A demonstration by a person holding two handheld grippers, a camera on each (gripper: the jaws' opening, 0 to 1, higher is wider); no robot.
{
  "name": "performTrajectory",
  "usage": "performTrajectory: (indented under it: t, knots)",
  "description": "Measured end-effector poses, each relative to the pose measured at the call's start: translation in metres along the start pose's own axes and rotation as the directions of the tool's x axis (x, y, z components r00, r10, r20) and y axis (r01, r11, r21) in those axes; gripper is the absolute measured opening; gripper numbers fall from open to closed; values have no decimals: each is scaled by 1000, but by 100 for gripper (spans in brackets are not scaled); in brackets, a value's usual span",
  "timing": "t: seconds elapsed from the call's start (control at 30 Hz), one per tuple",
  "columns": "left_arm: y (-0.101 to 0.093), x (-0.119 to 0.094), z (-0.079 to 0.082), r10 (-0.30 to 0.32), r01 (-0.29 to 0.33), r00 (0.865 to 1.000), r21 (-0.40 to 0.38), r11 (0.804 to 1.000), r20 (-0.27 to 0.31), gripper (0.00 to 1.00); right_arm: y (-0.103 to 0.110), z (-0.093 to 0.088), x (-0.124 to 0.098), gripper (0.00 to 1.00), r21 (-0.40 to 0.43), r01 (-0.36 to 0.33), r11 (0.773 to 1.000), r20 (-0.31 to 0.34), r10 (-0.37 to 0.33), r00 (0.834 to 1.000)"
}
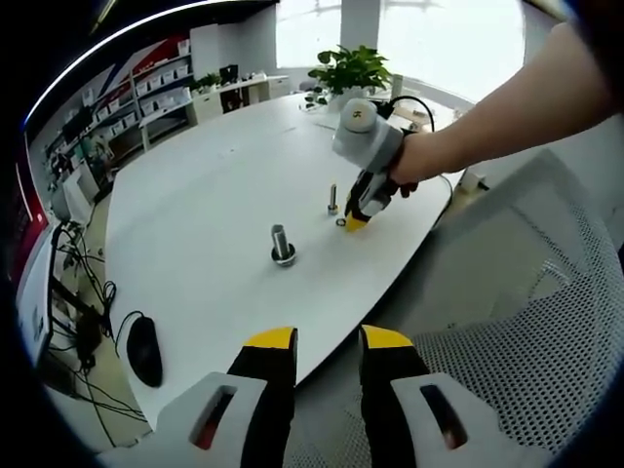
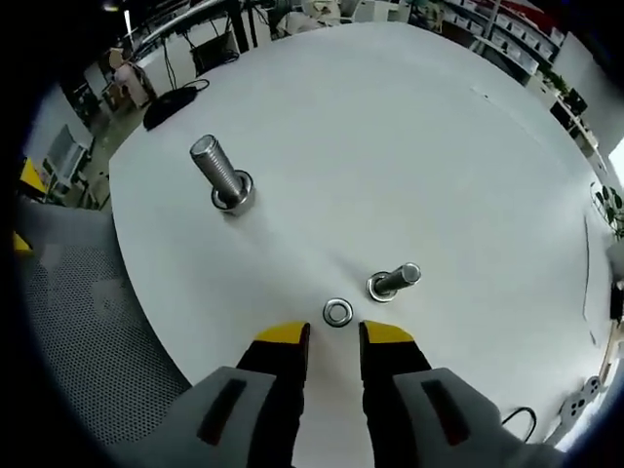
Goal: Place the washer onto the threaded stud by aligning its center hole with the stud, sliding it down to the base, and recovering from edge contact or off-axis alignment until the washer reaches the visible bottom stop.
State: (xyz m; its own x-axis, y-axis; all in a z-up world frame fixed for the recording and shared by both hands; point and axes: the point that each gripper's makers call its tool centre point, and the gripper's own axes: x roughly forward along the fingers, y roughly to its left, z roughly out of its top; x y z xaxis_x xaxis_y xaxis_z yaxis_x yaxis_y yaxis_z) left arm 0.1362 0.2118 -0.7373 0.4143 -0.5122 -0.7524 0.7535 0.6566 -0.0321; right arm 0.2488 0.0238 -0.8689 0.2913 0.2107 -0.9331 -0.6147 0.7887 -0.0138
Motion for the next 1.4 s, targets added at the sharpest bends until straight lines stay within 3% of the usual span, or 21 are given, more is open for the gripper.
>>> performTrajectory:
  t: [0.2,0.63,0.73,0.93,1.03,1.13,1.23,1.33,1.4]
  knots:
    - [0,0,0,0,0,1000,-4,1000,1,22,-2,8,1,23,65,2,998,54,-6,999]
    - [0,0,-1,-1,1,1000,-7,1000,-6,22,2,8,2,15,-52,-14,999,55,17,998]
    - [0,1,-1,-2,2,1000,-6,1000,-7,22,5,4,1,15,-61,-69,996,21,70,997]
    - [0,0,0,-2,2,1000,-6,1000,-5,22,11,-8,-3,16,-246,-114,962,-60,103,993]
    - [0,1,0,-4,4,1000,-7,1000,-7,22,14,-8,-3,18,-277,-123,953,-73,107,992]
    - [-1,1,-1,-7,7,1000,-2,1000,-9,21,15,-10,-4,20,-360,-159,919,-107,129,986]
    - [-1,1,-1,-7,7,1000,-2,1000,-8,21,18,-14,-6,23,-444,-214,870,-187,144,972]
    - [-1,1,-1,-7,7,1000,0,1000,-9,21,12,-12,-3,19,-498,-194,845,-221,93,971]
    - [-1,1,-1,-8,8,1000,2,1000,-9,21,14,-12,-2,18,-497,-197,845,-237,86,968]
